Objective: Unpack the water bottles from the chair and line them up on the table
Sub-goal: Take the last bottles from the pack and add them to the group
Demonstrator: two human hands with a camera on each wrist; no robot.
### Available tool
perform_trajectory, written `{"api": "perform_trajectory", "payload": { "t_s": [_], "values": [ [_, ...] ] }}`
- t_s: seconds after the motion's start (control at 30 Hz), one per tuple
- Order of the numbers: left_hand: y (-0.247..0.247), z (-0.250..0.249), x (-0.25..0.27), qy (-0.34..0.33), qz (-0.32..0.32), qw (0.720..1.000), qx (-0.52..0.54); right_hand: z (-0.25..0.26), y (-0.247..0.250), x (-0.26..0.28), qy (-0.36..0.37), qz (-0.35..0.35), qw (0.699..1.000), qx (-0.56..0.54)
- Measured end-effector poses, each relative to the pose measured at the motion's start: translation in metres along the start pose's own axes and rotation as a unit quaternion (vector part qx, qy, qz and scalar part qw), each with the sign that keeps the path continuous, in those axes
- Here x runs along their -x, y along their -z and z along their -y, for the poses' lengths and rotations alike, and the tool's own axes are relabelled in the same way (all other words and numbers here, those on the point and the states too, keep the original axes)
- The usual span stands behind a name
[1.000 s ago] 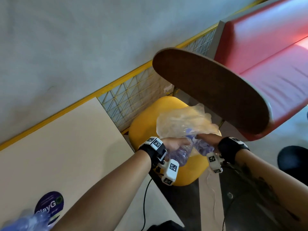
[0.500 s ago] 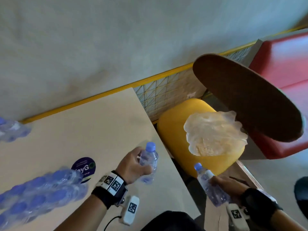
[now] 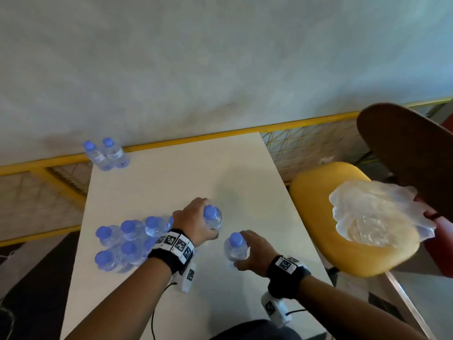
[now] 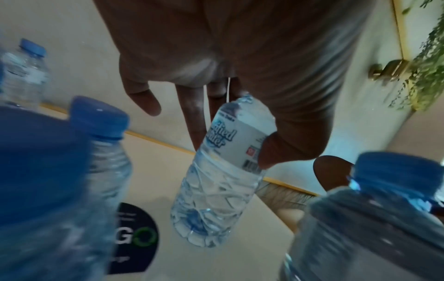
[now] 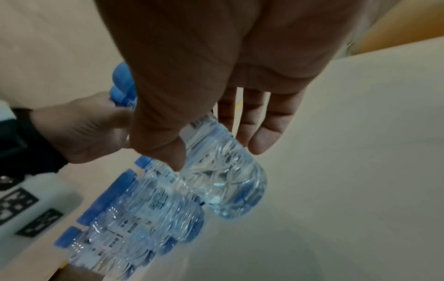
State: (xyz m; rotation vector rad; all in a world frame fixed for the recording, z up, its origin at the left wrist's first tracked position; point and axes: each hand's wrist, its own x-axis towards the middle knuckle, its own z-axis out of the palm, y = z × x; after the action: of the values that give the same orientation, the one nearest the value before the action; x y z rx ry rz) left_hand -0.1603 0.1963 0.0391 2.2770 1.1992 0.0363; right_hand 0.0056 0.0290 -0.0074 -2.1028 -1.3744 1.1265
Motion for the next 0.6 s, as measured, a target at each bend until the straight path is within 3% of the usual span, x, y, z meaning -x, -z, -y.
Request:
{"api": "perform_trajectory", "payload": {
  "t_s": [0.27,0.6],
  "values": [
    [0.015,0.049,-0.011,-0.028,0.056,0.996,-0.058,0.047,-0.075,-0.051,-0.028,-0.096,0.994,-0.038],
    [0.019,0.054,-0.024,-0.059,0.143,0.982,-0.111,0.045,-0.098,-0.060,-0.045,-0.110,0.992,-0.033]
  ]
}}
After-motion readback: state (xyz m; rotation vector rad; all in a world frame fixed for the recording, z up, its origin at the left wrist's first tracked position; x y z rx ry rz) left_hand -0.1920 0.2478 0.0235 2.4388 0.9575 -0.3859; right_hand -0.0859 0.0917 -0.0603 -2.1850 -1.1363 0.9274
